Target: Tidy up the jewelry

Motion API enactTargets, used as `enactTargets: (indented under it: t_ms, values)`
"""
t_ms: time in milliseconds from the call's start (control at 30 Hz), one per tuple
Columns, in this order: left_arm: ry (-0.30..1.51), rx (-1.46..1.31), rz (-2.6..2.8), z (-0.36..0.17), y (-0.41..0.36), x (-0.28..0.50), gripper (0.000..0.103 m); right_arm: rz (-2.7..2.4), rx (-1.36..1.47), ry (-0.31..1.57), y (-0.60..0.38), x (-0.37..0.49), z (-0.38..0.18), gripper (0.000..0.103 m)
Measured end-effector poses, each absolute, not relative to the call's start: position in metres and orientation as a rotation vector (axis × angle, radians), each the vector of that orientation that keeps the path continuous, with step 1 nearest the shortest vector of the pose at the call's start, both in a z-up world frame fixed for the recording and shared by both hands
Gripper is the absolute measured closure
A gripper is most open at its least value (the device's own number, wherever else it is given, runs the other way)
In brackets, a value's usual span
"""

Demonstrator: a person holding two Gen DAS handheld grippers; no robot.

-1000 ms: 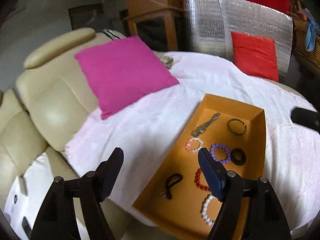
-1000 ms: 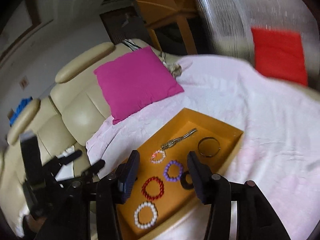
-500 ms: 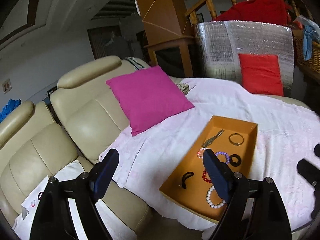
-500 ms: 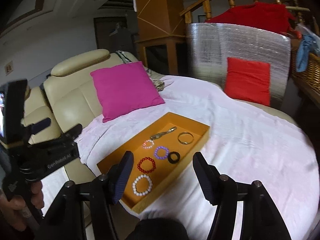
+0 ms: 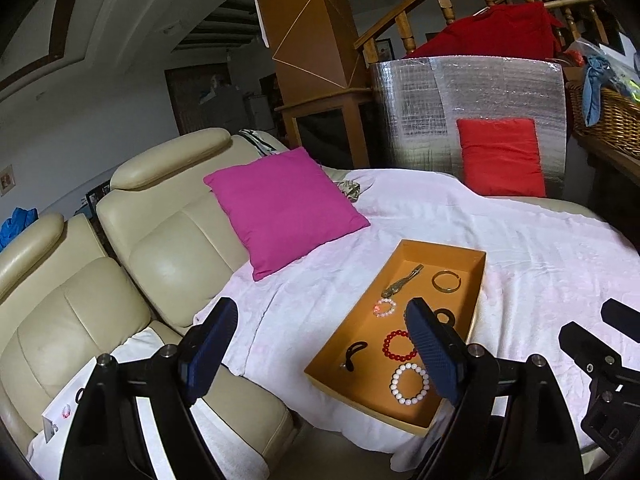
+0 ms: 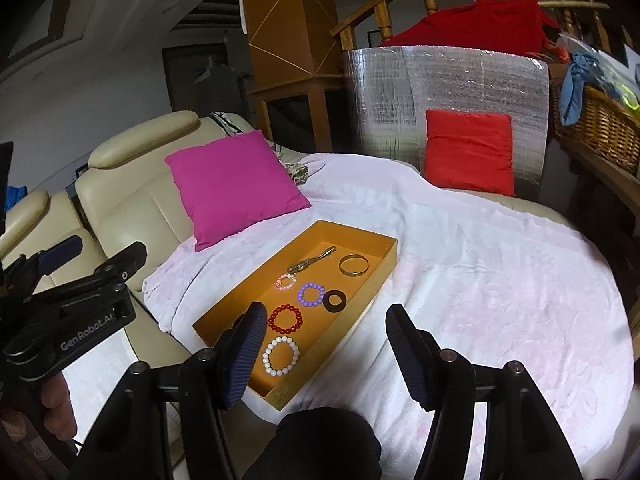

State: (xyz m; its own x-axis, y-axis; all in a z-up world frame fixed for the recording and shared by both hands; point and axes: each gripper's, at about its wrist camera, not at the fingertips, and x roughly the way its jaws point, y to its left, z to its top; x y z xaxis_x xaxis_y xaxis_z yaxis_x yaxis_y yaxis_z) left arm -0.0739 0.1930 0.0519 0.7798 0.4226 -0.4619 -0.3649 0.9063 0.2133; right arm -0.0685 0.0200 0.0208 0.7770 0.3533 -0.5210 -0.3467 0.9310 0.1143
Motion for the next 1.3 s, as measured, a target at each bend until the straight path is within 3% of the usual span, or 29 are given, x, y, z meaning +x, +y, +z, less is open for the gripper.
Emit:
enactTargets:
  t_ms: [1300]
  values:
    - [0.526, 0.017, 0.375, 0.044, 0.23, -0.072, 0.016, 0.339, 0.008, 0.58, 0.044, -0.058, 0.019, 0.037]
